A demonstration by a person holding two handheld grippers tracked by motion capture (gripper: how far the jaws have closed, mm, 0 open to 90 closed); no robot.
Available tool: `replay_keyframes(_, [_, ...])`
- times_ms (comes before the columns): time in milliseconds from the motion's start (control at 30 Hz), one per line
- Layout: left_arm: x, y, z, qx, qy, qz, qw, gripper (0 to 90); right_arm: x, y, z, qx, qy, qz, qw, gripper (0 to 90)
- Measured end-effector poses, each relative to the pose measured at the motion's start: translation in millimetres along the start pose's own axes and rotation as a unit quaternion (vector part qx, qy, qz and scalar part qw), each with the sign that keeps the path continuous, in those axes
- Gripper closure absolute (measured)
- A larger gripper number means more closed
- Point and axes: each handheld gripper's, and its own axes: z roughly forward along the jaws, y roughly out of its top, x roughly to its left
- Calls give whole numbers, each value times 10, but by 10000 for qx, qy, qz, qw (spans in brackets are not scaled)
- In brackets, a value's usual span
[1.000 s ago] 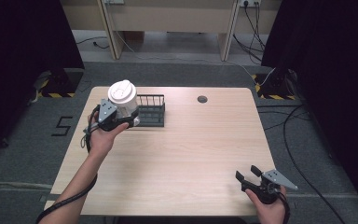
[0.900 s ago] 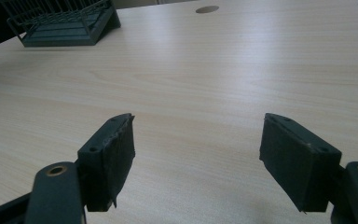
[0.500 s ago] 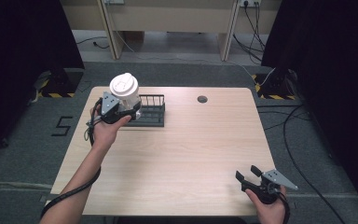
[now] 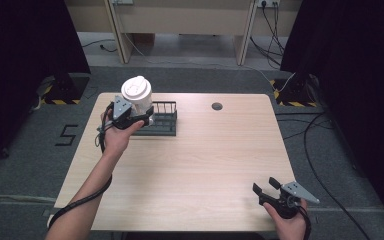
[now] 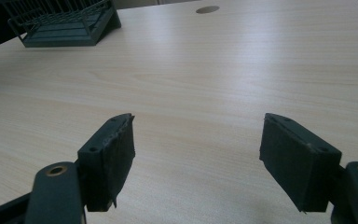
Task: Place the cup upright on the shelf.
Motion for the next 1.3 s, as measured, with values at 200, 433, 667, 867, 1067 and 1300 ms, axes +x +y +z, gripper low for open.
replay_keyframes(200, [32, 25, 65, 32, 54, -2, 10000, 172, 0, 0, 3, 8, 25, 34, 10000, 268])
replay_keyframes(433, [66, 57, 134, 28, 121, -35, 9999, 172, 1, -1, 1, 6, 17, 49, 10000, 269])
replay_keyframes(667, [125, 86, 214, 36, 225, -103, 9997, 172, -5, 0, 1, 7, 31, 58, 10000, 268])
replay_keyframes(867, [157, 116, 262, 35, 290, -110, 9995, 172, -2, -1, 1, 13, 36, 82, 10000, 268])
replay_keyframes(1067, [165, 121, 314, 49, 314, -140, 9994, 172, -7, 0, 3, 6, 38, 57, 10000, 268])
replay_keyframes(1300, [181, 100, 392, 92, 342, -191, 9992, 172, -11, -1, 1, -3, 37, 77, 10000, 267])
